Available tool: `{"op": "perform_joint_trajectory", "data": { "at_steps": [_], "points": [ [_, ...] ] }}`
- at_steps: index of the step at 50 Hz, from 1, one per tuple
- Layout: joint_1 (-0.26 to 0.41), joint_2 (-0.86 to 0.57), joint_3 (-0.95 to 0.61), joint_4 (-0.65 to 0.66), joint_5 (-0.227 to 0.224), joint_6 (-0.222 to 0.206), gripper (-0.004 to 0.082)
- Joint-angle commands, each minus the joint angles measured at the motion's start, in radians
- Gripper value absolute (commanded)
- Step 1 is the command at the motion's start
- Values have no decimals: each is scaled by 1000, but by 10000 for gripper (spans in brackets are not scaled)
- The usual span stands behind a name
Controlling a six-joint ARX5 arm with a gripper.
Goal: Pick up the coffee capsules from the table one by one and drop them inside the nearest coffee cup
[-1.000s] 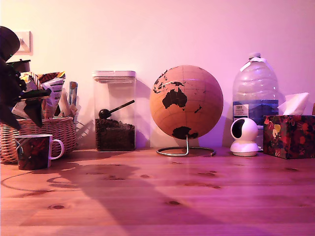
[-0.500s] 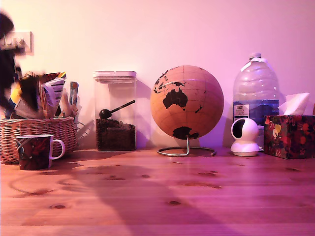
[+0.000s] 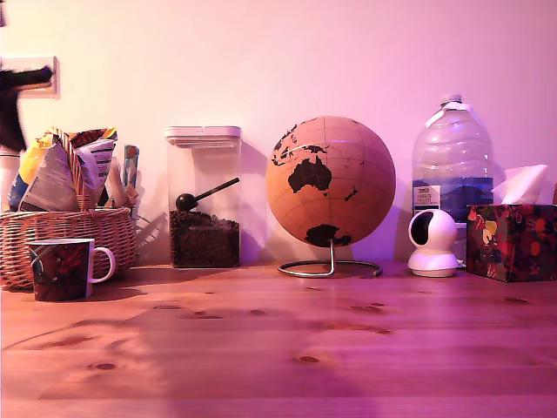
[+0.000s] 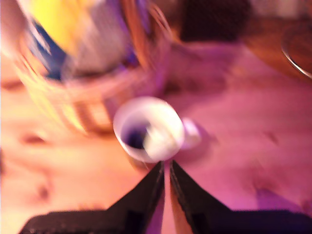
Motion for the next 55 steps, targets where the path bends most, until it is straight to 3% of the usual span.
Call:
{"op": "perform_joint_trajectory", "data": {
  "at_steps": [1,20,21,28,51,52,55],
  "points": [
    [-13,-51,-70,24,8,3,16],
    [-42,-323,-475,226,8,-47,-16],
    [-42,-341,-497,237,8,-67,-16],
    [-42,-470,-616,279,11,-68,-20],
    [-81,-867,-711,140,23,-69,-20],
    [-86,-880,-711,135,23,-109,-20],
    [-99,-916,-711,119,23,-109,-20]
  ]
}}
